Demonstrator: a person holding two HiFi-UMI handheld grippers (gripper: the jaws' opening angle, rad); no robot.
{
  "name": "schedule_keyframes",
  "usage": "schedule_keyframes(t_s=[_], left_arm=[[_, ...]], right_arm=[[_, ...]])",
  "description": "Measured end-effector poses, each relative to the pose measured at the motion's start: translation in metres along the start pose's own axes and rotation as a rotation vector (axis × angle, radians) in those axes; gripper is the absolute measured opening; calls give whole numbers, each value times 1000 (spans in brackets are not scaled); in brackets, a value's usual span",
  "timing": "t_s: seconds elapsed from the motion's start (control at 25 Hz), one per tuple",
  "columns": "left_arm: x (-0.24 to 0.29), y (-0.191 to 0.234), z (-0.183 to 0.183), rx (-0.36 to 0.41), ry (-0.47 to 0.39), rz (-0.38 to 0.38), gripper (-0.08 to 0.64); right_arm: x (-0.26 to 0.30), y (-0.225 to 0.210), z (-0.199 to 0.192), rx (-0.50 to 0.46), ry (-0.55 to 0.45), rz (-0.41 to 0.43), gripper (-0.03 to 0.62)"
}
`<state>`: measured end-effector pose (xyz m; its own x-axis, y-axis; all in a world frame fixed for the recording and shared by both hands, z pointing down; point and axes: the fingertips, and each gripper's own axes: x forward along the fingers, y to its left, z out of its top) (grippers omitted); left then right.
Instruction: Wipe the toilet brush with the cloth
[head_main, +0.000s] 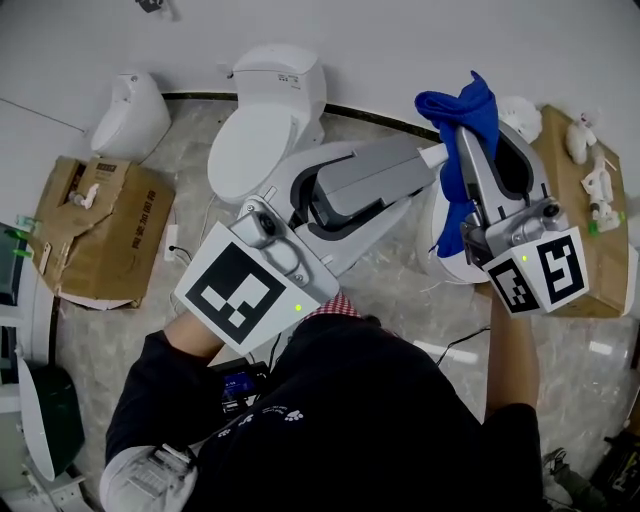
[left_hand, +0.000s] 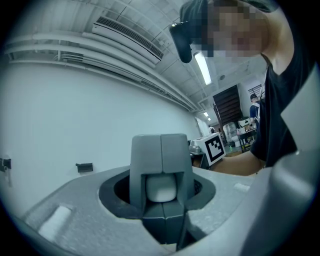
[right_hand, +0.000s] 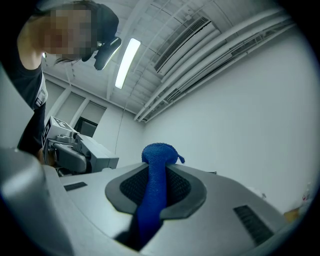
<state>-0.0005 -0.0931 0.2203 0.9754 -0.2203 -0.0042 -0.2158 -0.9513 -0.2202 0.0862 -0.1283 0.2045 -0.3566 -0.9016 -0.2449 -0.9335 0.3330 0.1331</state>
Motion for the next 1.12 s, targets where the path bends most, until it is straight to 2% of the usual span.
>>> schedule_keyframes(t_s=[1.12], left_arm=[[0, -2, 7, -19, -14, -14, 175]], right_arm=[[-11, -43, -5, -32, 42, -118, 67]])
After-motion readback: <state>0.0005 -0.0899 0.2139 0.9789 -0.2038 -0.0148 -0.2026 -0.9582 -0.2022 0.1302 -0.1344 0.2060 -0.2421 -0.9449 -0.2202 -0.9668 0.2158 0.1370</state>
